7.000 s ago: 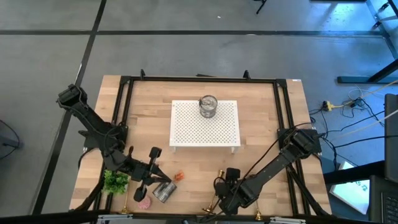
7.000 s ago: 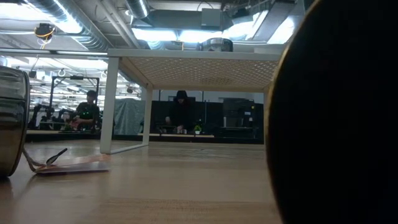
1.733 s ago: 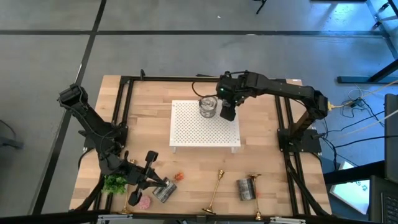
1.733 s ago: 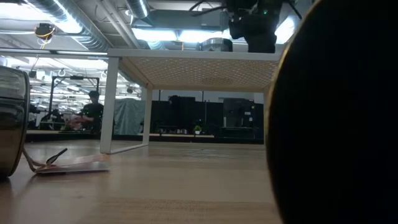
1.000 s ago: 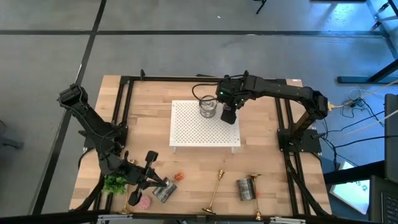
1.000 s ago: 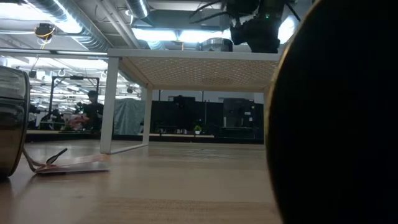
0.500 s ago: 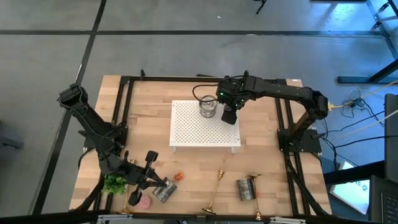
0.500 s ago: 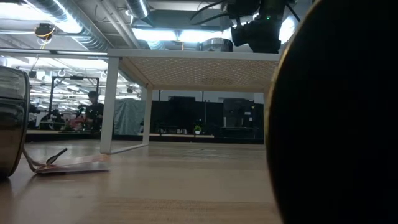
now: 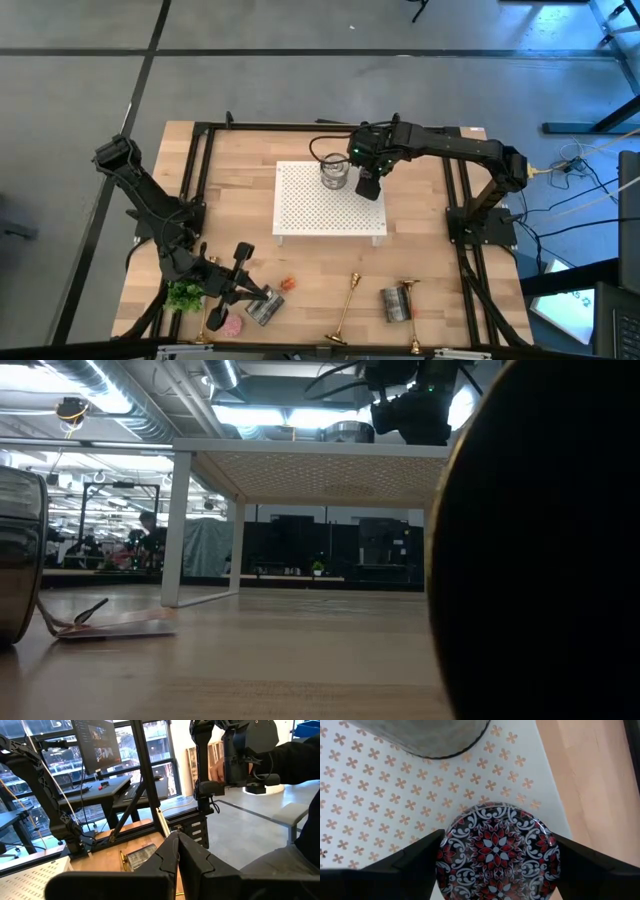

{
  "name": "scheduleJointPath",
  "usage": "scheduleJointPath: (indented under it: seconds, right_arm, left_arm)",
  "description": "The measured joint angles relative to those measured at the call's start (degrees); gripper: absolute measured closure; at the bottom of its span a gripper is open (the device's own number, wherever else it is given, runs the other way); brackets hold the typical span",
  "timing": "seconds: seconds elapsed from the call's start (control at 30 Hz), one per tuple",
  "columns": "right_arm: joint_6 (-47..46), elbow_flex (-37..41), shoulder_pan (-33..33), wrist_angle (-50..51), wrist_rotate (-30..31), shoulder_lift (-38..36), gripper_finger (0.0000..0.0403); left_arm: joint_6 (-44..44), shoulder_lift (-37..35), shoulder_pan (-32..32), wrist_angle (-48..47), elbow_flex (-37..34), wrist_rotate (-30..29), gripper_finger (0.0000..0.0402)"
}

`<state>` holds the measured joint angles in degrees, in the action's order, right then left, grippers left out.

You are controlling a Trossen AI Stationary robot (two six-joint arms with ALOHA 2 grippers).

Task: Pick & Place candle stick holders
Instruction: Put the small black scented candle on the shelf

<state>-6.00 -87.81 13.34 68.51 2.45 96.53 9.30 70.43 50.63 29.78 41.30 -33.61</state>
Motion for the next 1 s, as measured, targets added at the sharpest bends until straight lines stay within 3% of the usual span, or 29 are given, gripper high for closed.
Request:
scheduleJointPath:
  seconds: [0.47,0.83,1.0]
  right_arm:
    - [-0.63,0.02,0.00,-0.22,-1.65,0.00,0.0077]
    - [-0.63,0.04,-0.03,-0.63,-1.65,0.02,0.0009]
    - [-0.62,0.07,-0.70,-0.63,-1.27,0.02,0.0005]
  left_arm:
    - [0.00,0.00,0.00,0.00,0.00,0.00,0.0396]
    - [0.01,0.00,0.00,0.00,0.00,0.00,0.0396]
    - [0.01,0.00,0.00,0.00,0.00,0.00,0.0396]
